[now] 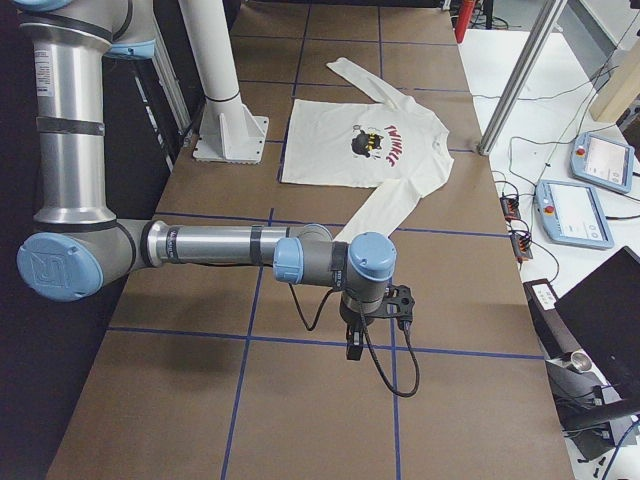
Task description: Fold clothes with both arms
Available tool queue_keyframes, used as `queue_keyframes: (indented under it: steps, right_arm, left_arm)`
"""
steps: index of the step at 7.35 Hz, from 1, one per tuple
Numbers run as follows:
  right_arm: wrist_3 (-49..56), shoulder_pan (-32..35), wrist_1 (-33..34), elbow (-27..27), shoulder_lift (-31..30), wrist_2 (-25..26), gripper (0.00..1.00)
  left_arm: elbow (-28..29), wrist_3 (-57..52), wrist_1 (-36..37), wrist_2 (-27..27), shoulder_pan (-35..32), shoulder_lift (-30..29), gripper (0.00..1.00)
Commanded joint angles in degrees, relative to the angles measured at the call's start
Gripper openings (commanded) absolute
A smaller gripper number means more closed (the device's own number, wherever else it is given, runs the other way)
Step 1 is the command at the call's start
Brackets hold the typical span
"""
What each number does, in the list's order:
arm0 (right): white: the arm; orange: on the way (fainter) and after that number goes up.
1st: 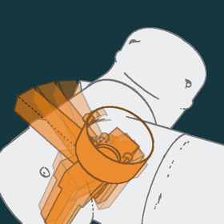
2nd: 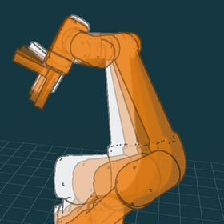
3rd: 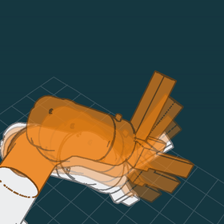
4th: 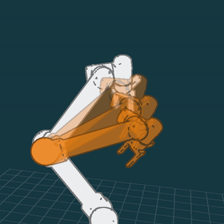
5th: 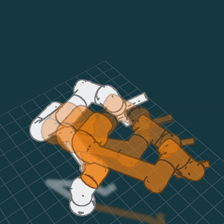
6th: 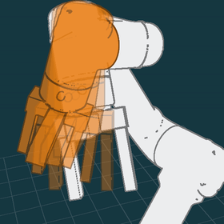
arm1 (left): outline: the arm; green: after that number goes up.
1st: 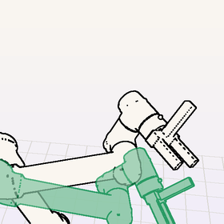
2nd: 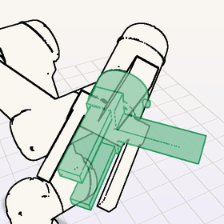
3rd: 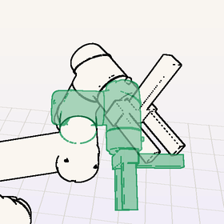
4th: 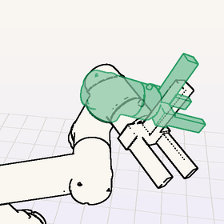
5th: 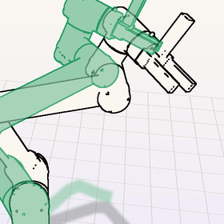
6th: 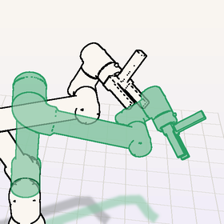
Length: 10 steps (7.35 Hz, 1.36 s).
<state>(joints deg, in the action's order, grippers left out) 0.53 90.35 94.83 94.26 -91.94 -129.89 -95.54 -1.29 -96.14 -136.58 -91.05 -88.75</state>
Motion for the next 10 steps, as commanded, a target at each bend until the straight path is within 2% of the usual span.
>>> queue_keyframes:
  steps: [1,3,6,8,10]
  right_arm:
    - [-0.1,0.0,0.0,0.0,0.0,0.0,1.00]
    - [-0.1,-0.1,-3.1,0.0,0.1,0.1,1.00]
    - [-0.4,-0.2,-20.2,0.0,0.2,0.2,1.00]
    - [-0.5,-0.5,-22.9,-2.0,2.0,-0.4,1.00]
    - [0.3,-0.6,-26.3,-1.7,1.1,-8.2,1.00]
  left_arm:
    - [-0.6,0.0,0.0,0.1,0.1,-0.1,1.00]
    - [-1.8,0.0,-2.2,0.2,0.1,-0.9,1.00]
    - [-1.4,0.5,-10.0,6.6,0.0,-2.6,1.00]
    - [0.3,0.6,-22.7,6.7,-0.1,-2.7,1.00]
    - [2.2,0.4,-25.9,6.3,-0.2,-1.7,1.00]
